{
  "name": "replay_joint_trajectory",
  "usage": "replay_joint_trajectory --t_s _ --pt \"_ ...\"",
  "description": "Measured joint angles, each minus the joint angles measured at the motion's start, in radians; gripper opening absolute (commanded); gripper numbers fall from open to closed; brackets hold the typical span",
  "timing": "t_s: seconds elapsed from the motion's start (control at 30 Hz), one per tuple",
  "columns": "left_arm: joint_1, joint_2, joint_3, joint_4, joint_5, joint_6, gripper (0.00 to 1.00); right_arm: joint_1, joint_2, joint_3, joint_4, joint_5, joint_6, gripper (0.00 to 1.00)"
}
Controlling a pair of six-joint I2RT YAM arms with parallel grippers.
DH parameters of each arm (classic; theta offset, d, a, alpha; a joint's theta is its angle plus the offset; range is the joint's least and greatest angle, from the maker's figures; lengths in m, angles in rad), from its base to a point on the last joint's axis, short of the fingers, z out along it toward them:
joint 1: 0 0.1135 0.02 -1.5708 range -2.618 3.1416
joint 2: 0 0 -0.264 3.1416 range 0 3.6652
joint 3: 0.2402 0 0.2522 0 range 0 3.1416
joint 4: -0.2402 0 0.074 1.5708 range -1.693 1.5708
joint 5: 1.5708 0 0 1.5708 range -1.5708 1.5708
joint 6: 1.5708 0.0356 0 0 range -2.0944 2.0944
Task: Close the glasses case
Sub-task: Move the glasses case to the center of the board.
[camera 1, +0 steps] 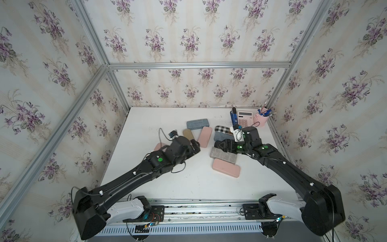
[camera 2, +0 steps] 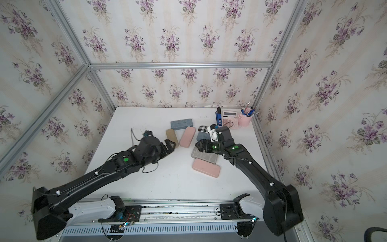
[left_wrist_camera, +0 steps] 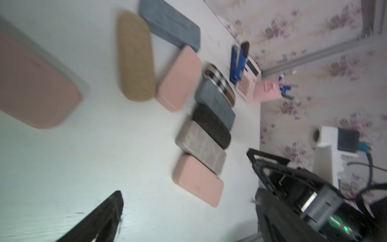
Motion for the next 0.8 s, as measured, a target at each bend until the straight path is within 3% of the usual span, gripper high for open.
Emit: replay_joint_trajectory --t_s 0.13,0.2,0.27,0.37,0.57,0.8 --pt "0.388 -0.146 -0.096 -0.076 0.111 0.122 0.99 0.096 0.257 0.212 0.020 0.027 -0.006 0.89" --pt "0.586 -0.124 -0.118 -0.079 0.214 0.180 0.99 0.122 0.385 0.320 0.023 0.043 -0.017 0.87" --pt "0.714 -0.040 -0.124 -0.079 0.336 0.241 0.99 0.146 0.507 0.428 0.016 0.051 -0.035 0.87" --pt "0.782 0.079 -0.117 -0.072 0.443 0.305 0.99 0.172 0.649 0.570 -0.011 0.069 -0.058 0.87" --pt "0.871 0.294 -0.073 -0.005 0.533 0.374 0.97 0.194 0.866 0.811 -0.090 0.103 -0.115 0.86" --pt "0.886 0.543 0.048 0.057 0.605 0.447 0.87 0.191 1.014 0.943 -0.176 0.131 -0.164 0.83"
